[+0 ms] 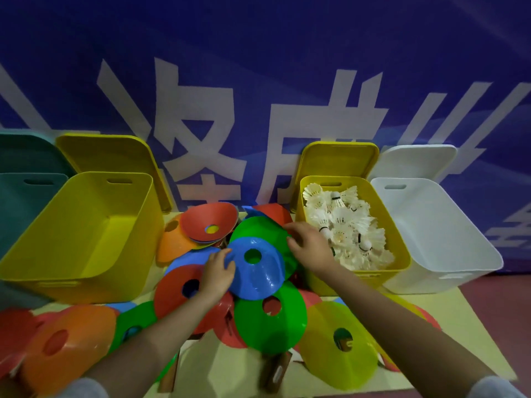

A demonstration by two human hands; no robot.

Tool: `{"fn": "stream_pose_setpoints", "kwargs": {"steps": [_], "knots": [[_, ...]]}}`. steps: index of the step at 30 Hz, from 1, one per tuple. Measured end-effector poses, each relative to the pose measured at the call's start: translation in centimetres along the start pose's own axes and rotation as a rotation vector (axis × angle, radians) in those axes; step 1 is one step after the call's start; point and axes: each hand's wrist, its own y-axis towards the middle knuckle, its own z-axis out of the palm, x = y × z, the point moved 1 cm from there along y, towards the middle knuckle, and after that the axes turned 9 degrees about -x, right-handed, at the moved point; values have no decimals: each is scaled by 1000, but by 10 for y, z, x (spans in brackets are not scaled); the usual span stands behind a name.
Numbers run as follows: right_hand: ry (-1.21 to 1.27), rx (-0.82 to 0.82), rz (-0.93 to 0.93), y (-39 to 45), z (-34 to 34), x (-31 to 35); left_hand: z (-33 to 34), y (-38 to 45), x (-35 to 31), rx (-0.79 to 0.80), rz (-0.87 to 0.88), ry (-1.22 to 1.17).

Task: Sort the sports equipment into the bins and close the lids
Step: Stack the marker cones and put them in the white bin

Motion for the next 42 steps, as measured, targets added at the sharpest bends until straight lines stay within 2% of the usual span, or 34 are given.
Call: {"fn": "stream_pose_setpoints", "kwargs": {"steps": [4, 7, 11, 13, 15, 17, 21, 24, 26, 29, 31, 34, 36, 40, 42], "knots": [[158, 36, 230, -43, 42, 5, 2, -1, 11, 152, -27, 52], [52, 138, 417, -74, 64, -11, 0, 3, 13, 171, -150, -39], [-38, 142, 591, -97, 78, -26, 2, 16, 12, 226, -213, -112], [-24, 81, 571, -101, 82, -23, 4, 22, 7, 208, -248, -156], [-9, -19, 446, -101, 84, -14, 4, 25, 3, 120, -260, -240], [-6, -54, 285, -94, 84, -3, 0, 24, -2, 71, -271, -430], [-225, 115, 35, -78, 88, 2, -13, 8, -13, 131, -311, -710], [-350, 204, -31, -68, 95, 2, -22, -1, -14, 163, -408, -804], [-308, 192, -11, -58, 92, 9, -30, -2, -10, 151, -401, -763], [-93, 78, 22, -39, 81, 31, -49, 2, -3, 19, -202, -567], [221, 39, 110, -25, 70, 46, -64, 6, -1, -52, -83, -554], [679, 105, 255, -10, 51, 77, -88, 11, -3, -11, -92, -720], [704, 90, 272, -3, 44, 89, -98, 11, -2, 60, -169, -852], [618, -70, 347, -5, 51, 82, -103, 2, 8, -78, -234, -1010], [527, -96, 350, -11, 60, 75, -100, -10, 9, -24, -275, -1051]]}}
